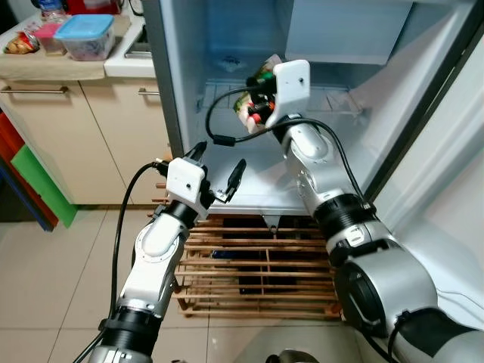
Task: Restocking fridge
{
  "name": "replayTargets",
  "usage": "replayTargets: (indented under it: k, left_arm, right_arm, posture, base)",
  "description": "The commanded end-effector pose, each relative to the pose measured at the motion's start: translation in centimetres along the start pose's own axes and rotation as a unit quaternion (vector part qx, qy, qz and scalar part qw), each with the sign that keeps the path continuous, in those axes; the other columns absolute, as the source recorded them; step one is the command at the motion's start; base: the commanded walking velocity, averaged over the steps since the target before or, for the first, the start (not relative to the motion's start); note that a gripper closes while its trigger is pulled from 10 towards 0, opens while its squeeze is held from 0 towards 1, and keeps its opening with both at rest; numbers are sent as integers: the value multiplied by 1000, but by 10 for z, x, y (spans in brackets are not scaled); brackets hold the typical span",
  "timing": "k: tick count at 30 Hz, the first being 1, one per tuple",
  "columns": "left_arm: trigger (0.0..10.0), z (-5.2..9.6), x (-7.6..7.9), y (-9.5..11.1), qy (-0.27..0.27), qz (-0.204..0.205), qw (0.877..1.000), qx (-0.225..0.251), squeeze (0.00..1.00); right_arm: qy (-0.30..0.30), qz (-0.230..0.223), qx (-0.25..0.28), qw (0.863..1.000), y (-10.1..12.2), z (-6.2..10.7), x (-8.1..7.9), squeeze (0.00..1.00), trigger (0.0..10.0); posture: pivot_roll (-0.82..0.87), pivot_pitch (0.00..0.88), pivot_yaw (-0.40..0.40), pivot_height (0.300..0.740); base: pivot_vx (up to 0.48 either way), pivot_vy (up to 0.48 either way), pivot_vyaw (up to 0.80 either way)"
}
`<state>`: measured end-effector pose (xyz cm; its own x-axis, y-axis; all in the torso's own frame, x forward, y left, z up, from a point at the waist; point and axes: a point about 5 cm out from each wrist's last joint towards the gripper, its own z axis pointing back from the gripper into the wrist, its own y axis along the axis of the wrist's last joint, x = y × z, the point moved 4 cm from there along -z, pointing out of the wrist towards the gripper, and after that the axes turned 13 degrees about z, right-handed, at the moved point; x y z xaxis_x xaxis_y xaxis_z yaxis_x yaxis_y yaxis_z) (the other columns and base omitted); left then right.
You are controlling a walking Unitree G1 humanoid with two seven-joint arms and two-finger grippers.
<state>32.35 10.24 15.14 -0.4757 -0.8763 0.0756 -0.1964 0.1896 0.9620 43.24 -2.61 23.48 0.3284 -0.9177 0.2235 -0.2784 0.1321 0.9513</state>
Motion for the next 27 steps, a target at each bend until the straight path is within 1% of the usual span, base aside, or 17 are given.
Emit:
replayTargets:
  k: [1,5,6,9,10,12,13,16,17,18,21,23,25,27]
  left_arm:
    - [10000,6,1,7,-1,-5,1000,0,0]
    - [10000,15,0,15,9,-13,1000,-1,0]
    - [10000,17,-1,16,12,-13,1000,-1,0]
    - [10000,21,0,20,18,-16,1000,-2,0]
    - [10000,22,0,21,19,-17,1000,-3,0]
    - [10000,28,0,26,22,-20,1000,-8,0]
    - [10000,34,0,30,25,-23,999,-13,0]
    - [10000,40,-2,31,31,-25,999,-21,0]
    - [10000,41,-3,30,35,-24,999,-24,0]
    - [10000,41,-3,30,35,-24,999,-24,0]
    - [10000,46,-1,28,38,-20,999,-33,0]
    - [10000,50,2,30,38,-19,998,-37,0]
    - [10000,52,4,31,38,-18,998,-41,0]
    - [10000,56,6,32,38,-18,998,-45,0]
  right_arm:
    - [-12,-18,15,1000,12,-5,1,0,10000]
    - [-14,-19,49,999,42,-18,6,0,10000]
    - [-14,-18,54,998,47,-20,7,0,10000]
    - [-24,-103,46,993,57,-27,14,0,10000]
    - [-26,-122,45,991,60,-28,15,0,10000]
    - [-28,-121,66,990,77,-32,18,0,10000]
    - [-38,-141,74,987,84,-34,22,0,10000]
    - [-55,-181,69,979,82,-34,27,0,10000]
    - [-61,-202,67,975,80,-34,29,0,10000]
    - [-61,-202,67,975,80,-34,29,0,10000]
    - [-70,-312,38,947,60,-32,27,0,10000]
    - [-75,-352,17,933,49,-31,22,0,10000]
    - [-76,-367,7,927,43,-31,19,0,10000]
    - [-76,-362,5,929,43,-31,16,0,10000]
  posture:
    - [-46,114,-8,740]
    - [-8,146,-8,740]
    - [-8,146,-8,740]
    - [24,157,0,740]
    - [24,157,0,740]
    - [55,166,16,740]
    - [65,170,22,740]
    - [74,176,27,740]
    - [75,179,31,740]
    - [75,179,31,740]
    - [72,188,34,740]
    - [75,192,38,740]
    - [79,195,39,740]
    - [88,204,43,740]
  base:
    - [0,0,0]
    - [0,0,0]
    - [0,0,0]
    - [0,0,0]
    - [0,0,0]
    - [0,0,0]
    - [0,0,0]
    - [0,0,0]
    - [0,0,0]
    - [0,0,0]
    - [0,0,0]
    - [0,0,0]
    - [0,0,0]
    - [0,0,0]
